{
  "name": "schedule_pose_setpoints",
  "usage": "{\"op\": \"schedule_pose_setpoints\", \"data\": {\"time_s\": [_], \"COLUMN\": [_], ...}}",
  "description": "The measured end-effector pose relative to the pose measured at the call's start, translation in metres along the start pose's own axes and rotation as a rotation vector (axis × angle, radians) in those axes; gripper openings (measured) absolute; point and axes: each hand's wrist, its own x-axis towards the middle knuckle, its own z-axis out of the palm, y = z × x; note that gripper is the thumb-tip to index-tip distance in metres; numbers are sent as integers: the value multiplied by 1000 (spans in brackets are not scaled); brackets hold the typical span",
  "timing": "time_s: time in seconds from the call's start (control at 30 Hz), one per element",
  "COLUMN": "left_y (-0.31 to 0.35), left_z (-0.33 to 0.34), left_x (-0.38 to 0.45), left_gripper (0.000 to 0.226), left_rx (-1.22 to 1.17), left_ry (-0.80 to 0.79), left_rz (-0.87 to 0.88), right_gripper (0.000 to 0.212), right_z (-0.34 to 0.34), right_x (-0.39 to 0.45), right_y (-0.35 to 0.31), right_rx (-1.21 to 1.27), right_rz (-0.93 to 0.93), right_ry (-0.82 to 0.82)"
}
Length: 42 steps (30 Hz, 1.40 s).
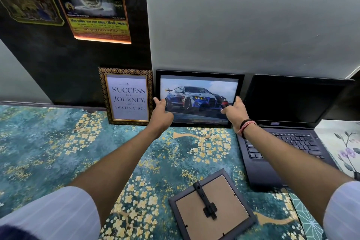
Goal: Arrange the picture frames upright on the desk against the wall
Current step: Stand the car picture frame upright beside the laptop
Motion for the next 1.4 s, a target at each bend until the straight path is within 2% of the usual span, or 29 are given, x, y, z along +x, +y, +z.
{"op": "schedule_pose_setpoints", "data": {"time_s": [0.1, 0.33, 0.67, 0.87, 1.0, 1.13, 1.27, 1.4], "left_y": [8, -3, -10, 14, 38, 65, 99, 143], "left_z": [3, 8, 16, 64, 128, 208, 302, 415], "left_x": [-4, -3, -9, -40, -64, -85, -103, -116], "left_gripper": [81, 83, 84, 83, 80, 76, 74, 64], "left_rx": [78, 111, 41, -42, -9, 42, 14, -73], "left_ry": [-3, 12, 29, -3, -47, -77, -76, -109], "left_rz": [23, 61, 47, 25, 38, 80, 85, 82], "right_gripper": [97, 92, 88, 76, 63, 46, 30, 25], "right_z": [0, -2, -13, -46, -97, -177, -277, -401], "right_x": [-1, 1, -4, -30, -38, -29, -8, 19], "right_y": [2, 4, 9, 24, 48, 80, 107, 128], "right_rx": [11, 35, 16, 87, 62, 38, 53, 87], "right_rz": [9, -6, -70, -107, -138, -150, -160, -129], "right_ry": [-17, -28, -51, -97, -124, -155, -130, -61]}}
